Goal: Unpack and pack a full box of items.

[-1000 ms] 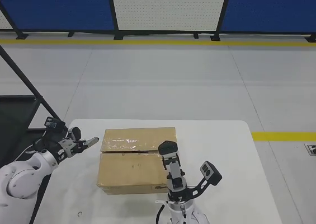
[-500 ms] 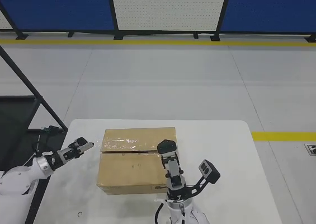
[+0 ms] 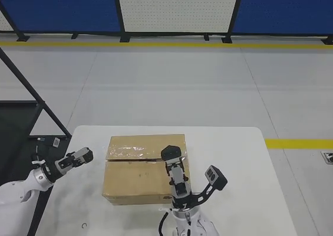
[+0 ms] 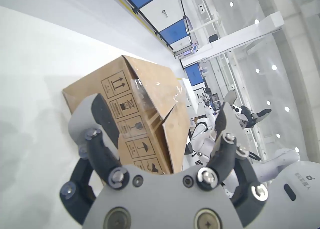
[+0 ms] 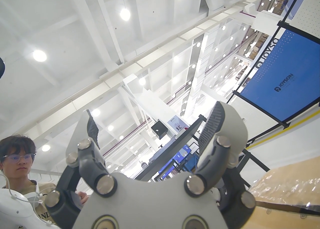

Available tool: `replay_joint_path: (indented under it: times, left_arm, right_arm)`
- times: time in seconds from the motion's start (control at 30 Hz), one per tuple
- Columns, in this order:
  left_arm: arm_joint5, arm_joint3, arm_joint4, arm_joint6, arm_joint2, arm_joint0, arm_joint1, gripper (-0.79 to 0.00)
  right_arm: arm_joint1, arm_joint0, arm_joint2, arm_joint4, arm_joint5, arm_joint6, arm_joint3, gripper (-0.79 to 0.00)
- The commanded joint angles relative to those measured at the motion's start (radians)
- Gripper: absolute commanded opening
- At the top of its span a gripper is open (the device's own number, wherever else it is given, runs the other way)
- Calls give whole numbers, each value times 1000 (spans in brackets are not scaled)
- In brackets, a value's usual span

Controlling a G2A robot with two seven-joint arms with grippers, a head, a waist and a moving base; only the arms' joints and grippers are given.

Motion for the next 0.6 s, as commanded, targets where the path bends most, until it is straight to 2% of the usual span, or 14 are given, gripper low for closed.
replay_joint_path:
  times: [0.0,0.07,0.13,0.2,0.3,0.57]
  left_arm:
    - [45,-32,25,37,7,11,0,-55]
    - [88,-52,35,46,14,15,0,-197]
    - [118,-64,31,51,20,17,0,-234]
    - [152,-66,15,43,27,13,-2,-351]
    - [188,-55,17,36,41,1,-4,-357]
    - [202,-28,3,18,60,-24,-7,-539]
  right_arm:
    - [1,-4,2,-3,-1,-3,-2,0]
    - [1,-10,5,-6,-3,-8,-6,0]
    - [2,-16,6,-8,-6,-10,-9,0]
    - [3,-21,7,-12,-5,-14,-14,0]
    - [3,-28,7,-17,-8,-18,-20,0]
    - [5,-42,6,-28,-6,-26,-32,0]
